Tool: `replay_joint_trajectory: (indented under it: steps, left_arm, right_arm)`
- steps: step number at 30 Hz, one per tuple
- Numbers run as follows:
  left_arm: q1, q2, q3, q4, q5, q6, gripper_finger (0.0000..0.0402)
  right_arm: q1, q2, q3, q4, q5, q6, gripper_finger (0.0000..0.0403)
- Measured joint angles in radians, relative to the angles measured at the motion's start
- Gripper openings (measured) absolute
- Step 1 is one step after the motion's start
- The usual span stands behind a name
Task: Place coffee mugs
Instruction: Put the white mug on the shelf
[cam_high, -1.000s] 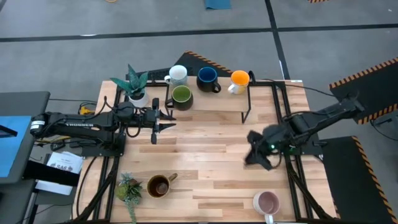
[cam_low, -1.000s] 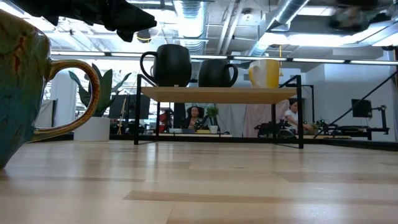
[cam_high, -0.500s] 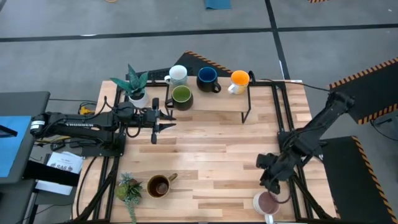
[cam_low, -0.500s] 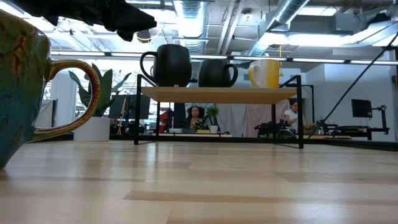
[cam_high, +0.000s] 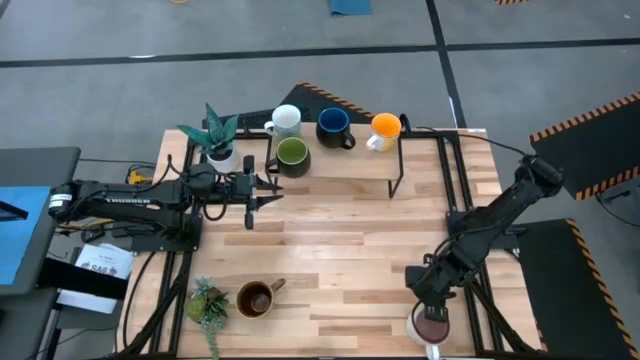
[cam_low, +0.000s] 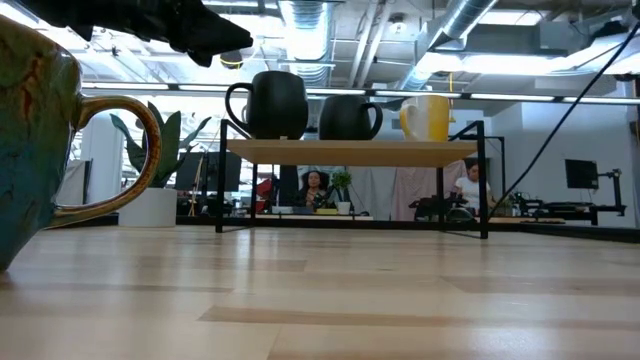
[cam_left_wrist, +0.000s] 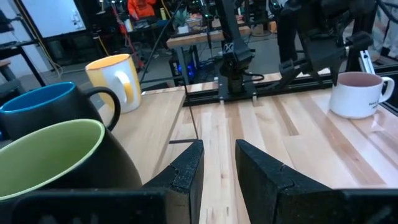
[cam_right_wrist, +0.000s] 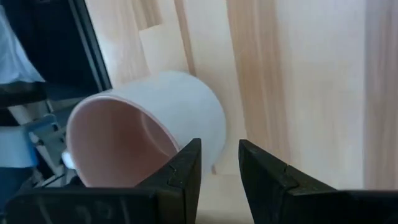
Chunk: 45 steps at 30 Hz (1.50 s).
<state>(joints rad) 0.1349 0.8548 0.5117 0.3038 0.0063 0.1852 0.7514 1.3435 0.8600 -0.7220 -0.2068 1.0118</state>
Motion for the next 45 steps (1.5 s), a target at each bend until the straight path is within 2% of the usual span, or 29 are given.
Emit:
replay_joint_trajectory:
  steps: [8, 17, 27, 33, 40, 43, 45]
  left_arm:
    - [0.0, 0.0, 0.0, 0.001, 0.0, 0.013, 0.0079]
    - [0.0, 0.0, 0.0, 0.0, -0.013, 0.024, 0.0079]
    - [0.0, 0.0, 0.0, 0.004, -0.021, 0.064, 0.0079]
    - [0.0, 0.0, 0.0, 0.004, -0.021, 0.066, 0.0079]
    - [0.0, 0.0, 0.0, 0.003, -0.022, 0.065, 0.0079]
    - [0.0, 0.0, 0.0, 0.003, -0.021, 0.065, 0.0079]
    - [0.0, 0.0, 0.0, 0.003, -0.021, 0.065, 0.0079]
  right_arm:
    - [0.0, -0.011, 0.004, 0.026, -0.045, 0.008, 0.0132]
    - [0.026, 0.019, 0.02, 0.09, -0.044, 0.018, 0.0132]
    - [0.063, 0.02, 0.02, 0.049, 0.029, 0.046, 0.0132]
    - [0.063, 0.096, 0.02, 0.059, 0.013, 0.025, 0.0132]
    - [0.044, 0.205, 0.019, 0.065, -0.03, -0.098, 0.0131]
    - [0.029, 0.216, 0.019, 0.046, -0.049, -0.104, 0.0117]
    - [0.012, 0.209, 0.019, 0.03, -0.059, -0.108, 0.0094]
